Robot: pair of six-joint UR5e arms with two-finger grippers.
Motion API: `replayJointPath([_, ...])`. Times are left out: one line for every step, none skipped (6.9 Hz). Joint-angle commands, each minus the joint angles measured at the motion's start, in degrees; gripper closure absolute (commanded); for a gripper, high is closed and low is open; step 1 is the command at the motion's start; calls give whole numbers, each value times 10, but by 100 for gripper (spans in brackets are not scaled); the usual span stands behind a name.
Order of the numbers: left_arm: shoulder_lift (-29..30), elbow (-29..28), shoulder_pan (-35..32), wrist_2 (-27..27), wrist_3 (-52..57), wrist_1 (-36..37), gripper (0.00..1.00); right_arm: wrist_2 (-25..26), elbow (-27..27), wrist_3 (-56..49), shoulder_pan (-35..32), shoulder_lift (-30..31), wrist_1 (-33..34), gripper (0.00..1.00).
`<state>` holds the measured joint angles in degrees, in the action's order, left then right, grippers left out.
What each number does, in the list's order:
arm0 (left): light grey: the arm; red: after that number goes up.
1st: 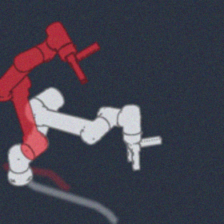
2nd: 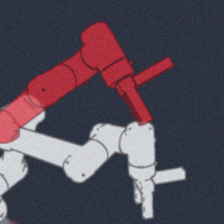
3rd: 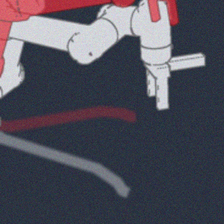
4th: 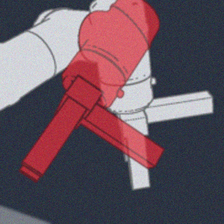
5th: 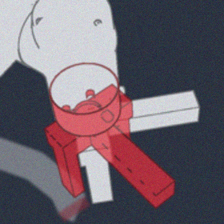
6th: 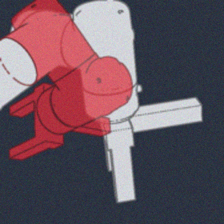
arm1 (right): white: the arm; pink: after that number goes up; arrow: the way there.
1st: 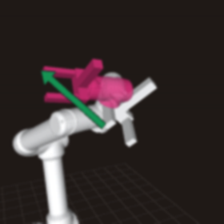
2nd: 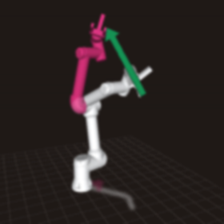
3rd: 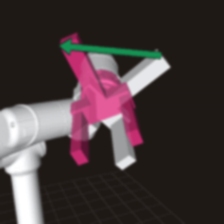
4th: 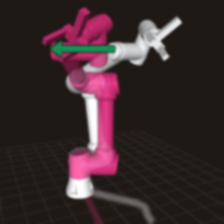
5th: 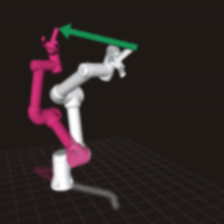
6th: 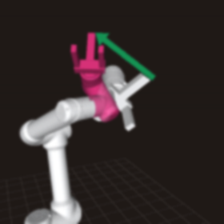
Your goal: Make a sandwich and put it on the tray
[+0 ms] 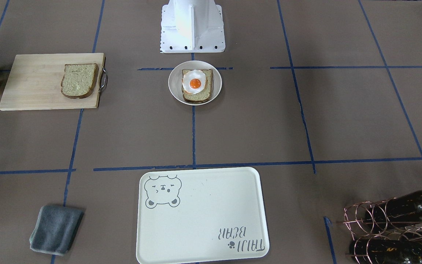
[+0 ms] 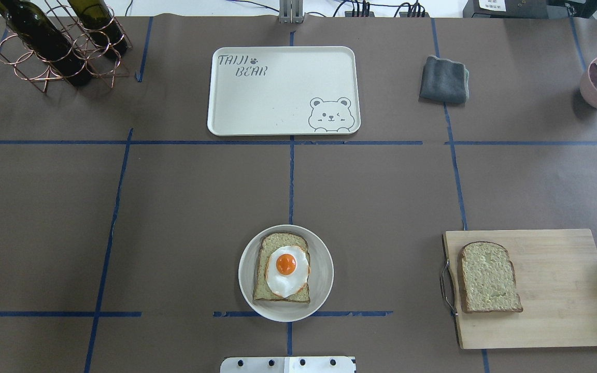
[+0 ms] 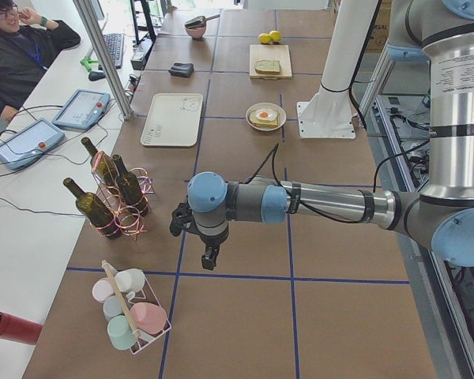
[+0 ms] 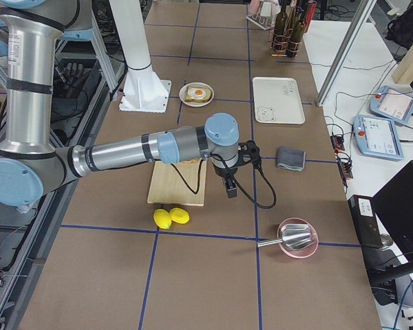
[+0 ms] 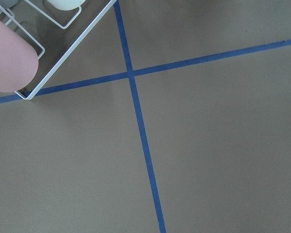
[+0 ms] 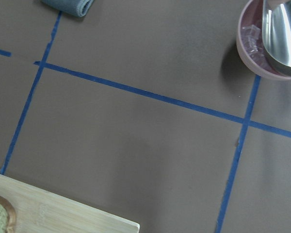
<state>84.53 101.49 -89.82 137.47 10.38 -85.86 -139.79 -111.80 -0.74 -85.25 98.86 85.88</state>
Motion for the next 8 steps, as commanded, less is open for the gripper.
replayJointPath([0,3,0,3,0,-1,0,-3,-4,218,88,26,-149,0])
replayJointPath([0,5,0,3,0,-1,0,12,-3,332,137,64,-270,0])
replayJointPath([0,4,0,3,1,-2,0,24,-3,431,177,78,-349,1])
replayJointPath([-2,6,0,4,1,-2,0,59,-3,514,230,82,-404,2])
replayJointPath([-2,6,0,5,1,-2,0,145,-5,604,319,84,-454,2])
replayJointPath([-2,5,0,6,0,-2,0,199,-5,652,377,100,-497,2])
replayJointPath([-3,5,0,6,0,-2,0,226,-7,655,413,115,-502,10])
replayJointPath([-4,6,0,7,0,-2,0,246,-10,665,440,128,-507,19])
